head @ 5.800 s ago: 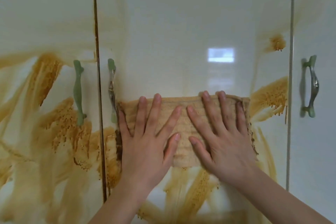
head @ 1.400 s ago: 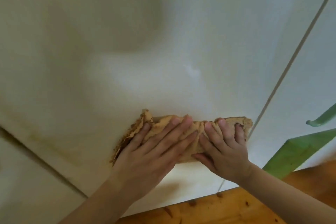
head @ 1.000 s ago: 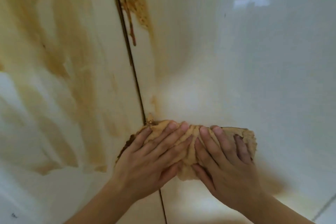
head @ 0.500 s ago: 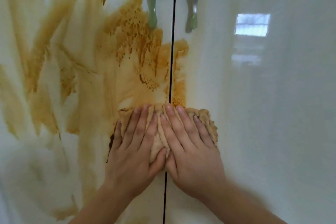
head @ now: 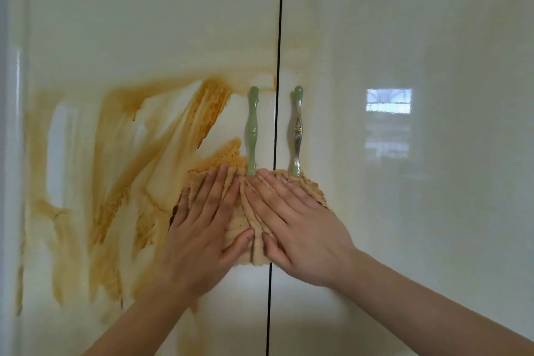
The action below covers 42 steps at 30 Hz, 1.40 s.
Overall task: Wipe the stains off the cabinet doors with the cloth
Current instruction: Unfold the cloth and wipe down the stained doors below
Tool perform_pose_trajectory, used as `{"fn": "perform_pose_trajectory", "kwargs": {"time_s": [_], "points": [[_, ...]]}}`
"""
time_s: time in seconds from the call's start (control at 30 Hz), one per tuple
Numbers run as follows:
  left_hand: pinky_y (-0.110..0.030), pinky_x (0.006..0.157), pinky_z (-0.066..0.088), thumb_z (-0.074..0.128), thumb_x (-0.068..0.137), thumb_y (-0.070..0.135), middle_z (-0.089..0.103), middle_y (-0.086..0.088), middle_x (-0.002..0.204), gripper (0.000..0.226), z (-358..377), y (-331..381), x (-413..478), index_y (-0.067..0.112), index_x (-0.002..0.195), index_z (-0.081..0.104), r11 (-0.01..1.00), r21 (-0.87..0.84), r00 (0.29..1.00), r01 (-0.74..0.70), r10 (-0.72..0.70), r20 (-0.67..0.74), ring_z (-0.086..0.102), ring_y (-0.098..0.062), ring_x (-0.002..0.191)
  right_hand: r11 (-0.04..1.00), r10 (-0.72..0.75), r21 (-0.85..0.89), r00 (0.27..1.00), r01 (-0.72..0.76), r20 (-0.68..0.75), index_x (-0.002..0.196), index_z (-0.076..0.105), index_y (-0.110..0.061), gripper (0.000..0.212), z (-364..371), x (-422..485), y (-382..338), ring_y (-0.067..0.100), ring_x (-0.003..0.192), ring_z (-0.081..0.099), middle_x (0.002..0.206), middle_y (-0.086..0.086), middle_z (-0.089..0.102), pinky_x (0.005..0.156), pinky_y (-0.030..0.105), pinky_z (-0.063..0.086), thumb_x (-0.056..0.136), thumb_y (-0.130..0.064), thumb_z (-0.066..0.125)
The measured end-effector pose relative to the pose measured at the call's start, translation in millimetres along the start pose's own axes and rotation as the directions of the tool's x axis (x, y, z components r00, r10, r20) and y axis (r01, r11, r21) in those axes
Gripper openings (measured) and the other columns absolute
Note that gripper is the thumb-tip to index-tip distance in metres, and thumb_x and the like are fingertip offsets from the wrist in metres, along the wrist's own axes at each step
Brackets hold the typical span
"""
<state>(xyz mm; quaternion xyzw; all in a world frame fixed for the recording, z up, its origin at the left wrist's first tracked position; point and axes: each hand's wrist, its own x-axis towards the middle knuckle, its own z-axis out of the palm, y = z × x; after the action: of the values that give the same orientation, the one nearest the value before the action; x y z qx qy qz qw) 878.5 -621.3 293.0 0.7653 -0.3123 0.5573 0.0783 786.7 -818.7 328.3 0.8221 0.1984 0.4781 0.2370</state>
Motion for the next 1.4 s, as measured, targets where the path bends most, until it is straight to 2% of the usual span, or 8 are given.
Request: {"fn": "perform_pose_trajectory", "kwargs": {"time_s": [0.2,0.43,0.63,0.77,0.9,1.13,1.3,1.4], "points": [[-0.043,0.128,0.003,0.029,0.1,0.063,0.01,-0.005,0.171,0.08,-3.6,-20.3,-1.3,0.013,0.162,0.017,1.0,-0.003,0.999,-0.018,0.018,-0.036,0.008,-0.022,0.158,0.994,-0.11,-0.026,0.994,0.11,0.013,0.162,0.022,-0.01,0.067,0.1,8.2,1.3,0.02,0.16,0.006,0.172,0.006,0.009,0.128,0.04,0.019,0.104,-0.032,0.046],[-0.043,0.128,0.004,0.032,0.097,0.061,0.01,-0.005,0.171,0.082,-7.1,-76.3,-3.0,0.014,0.162,0.016,1.0,0.0,0.999,-0.013,0.013,-0.037,0.007,-0.022,0.158,0.993,-0.116,0.009,0.992,0.116,-0.039,0.162,0.021,-0.007,0.066,15.0,54.4,-33.7,0.024,0.16,0.004,0.172,0.01,0.007,0.129,0.04,0.013,0.105,-0.032,0.042],[-0.043,0.127,0.004,0.024,0.099,0.061,0.007,-0.001,0.171,0.079,-5.8,-103.4,-3.1,0.017,0.163,0.011,0.989,-0.084,0.99,0.119,-0.125,-0.07,0.007,-0.02,0.158,0.998,-0.063,-0.03,0.997,0.062,-0.05,0.164,0.013,-0.008,0.071,31.9,101.0,-64.5,0.026,0.16,-0.003,0.173,0.01,-0.002,0.129,0.044,0.006,0.104,-0.038,0.035],[-0.042,0.127,-0.001,0.032,0.094,0.053,-0.003,0.002,0.172,0.081,-11.3,-111.3,15.8,0.022,0.163,0.005,0.964,-0.141,0.967,0.226,-0.24,-0.085,-0.001,-0.016,0.158,0.998,0.052,0.048,0.991,-0.046,-0.124,0.164,0.021,-0.018,0.069,24.7,132.7,-64.2,0.021,0.16,0.001,0.173,0.002,0.008,0.129,0.045,0.007,0.101,-0.039,0.039],[-0.048,0.127,-0.002,0.029,0.094,0.058,-0.005,0.003,0.171,0.08,-27.2,-137.5,60.7,0.026,0.163,0.004,0.97,-0.114,0.969,0.215,-0.226,-0.097,-0.006,-0.015,0.158,0.974,0.225,0.054,0.961,-0.219,-0.16,0.164,0.02,-0.022,0.072,11.9,172.5,-57.7,0.021,0.16,-0.002,0.173,0.002,0.003,0.129,0.047,0.001,0.098,-0.04,0.04],[-0.057,0.124,-0.006,0.028,0.09,0.072,-0.009,0.005,0.17,0.08,-56.2,-166.3,135.8,0.041,0.158,-0.001,0.993,-0.062,0.989,0.105,-0.11,-0.098,-0.01,-0.013,0.157,0.842,0.539,0.138,0.807,-0.522,-0.239,0.164,0.021,-0.022,0.077,-24.2,221.1,-18.3,0.021,0.16,-0.004,0.173,0.006,-0.002,0.127,0.044,-0.008,0.09,-0.039,0.034],[-0.058,0.124,-0.005,0.023,0.092,0.072,-0.008,0.004,0.171,0.077,-69.0,-185.5,156.4,0.04,0.159,0.004,0.999,-0.041,0.995,-0.005,0.001,-0.097,-0.01,-0.013,0.157,0.871,0.486,0.037,0.847,-0.49,-0.215,0.165,0.01,-0.022,0.073,-31.2,241.6,-7.6,0.025,0.159,-0.009,0.173,0.007,-0.006,0.127,0.051,-0.005,0.098,-0.043,0.032],[-0.055,0.124,-0.01,0.019,0.095,0.071,-0.015,0.01,0.169,0.071,-72.6,-212.9,153.6,0.044,0.159,0.003,0.997,-0.058,0.994,0.046,-0.052,-0.094,-0.015,-0.01,0.156,0.902,0.417,-0.02,0.88,-0.432,-0.227,0.165,0.01,-0.022,0.071,-32.0,260.7,-3.7,0.026,0.159,-0.008,0.173,0.008,-0.005,0.127,0.053,-0.003,0.101,-0.047,0.027]]}}
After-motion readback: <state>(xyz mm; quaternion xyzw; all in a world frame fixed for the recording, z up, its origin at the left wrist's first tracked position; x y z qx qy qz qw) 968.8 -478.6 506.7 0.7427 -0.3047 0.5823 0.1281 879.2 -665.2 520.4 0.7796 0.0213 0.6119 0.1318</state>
